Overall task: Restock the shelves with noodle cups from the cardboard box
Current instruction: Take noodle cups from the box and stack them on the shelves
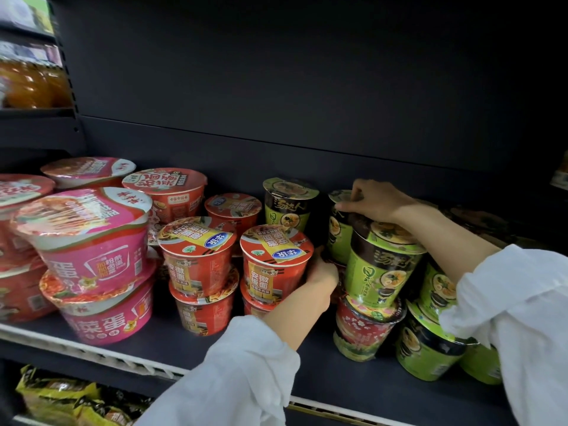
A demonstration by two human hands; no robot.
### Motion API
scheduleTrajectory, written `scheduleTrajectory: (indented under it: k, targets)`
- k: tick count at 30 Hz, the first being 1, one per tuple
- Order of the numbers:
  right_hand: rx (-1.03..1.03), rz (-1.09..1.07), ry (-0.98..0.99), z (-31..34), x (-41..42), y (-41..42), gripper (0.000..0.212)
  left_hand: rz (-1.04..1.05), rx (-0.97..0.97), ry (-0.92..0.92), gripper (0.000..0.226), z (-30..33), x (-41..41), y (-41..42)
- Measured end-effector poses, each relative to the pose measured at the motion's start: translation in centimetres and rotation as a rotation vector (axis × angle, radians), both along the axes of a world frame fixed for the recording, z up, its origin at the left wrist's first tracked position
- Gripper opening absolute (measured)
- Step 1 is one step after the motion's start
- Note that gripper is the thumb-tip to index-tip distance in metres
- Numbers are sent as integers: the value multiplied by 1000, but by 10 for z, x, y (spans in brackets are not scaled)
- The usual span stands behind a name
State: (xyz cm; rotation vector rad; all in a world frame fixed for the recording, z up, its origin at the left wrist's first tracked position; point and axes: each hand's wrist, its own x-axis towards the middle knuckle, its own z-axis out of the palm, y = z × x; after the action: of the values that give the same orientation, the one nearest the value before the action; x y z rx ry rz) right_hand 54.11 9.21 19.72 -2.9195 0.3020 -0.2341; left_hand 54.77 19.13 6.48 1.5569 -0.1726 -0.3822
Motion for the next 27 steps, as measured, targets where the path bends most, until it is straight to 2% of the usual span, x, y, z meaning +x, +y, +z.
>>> scheduleTrajectory:
  k: [5,11,13,15,18,21,24,27]
  targets:
    - [-47,69,97,6,-3,-2,37,-46,-27,102,52,1,4,-3]
    - [233,109,94,6,-1,-10,39,7,-245,236,58,-3,-2,-3]
    - [223,99,52,7,0,-11,31,21,-266,226,59,-6,-5,-1]
    - [143,92,0,5,2,-10,26,25,-253,181,57,-12,-7,-2]
    - [62,125,-65,-1,9,-5,34,23,-205,137,60,-16,-8,-3]
    - [34,169,-5,1,11,-3,30,0,-136,106,60,-12,-7,0]
    - [133,193,91,8,3,-8,35,-30,-46,42,60,-11,-5,0]
    - [231,215,97,10,-3,-12,38,-31,-26,24,60,-9,-5,0]
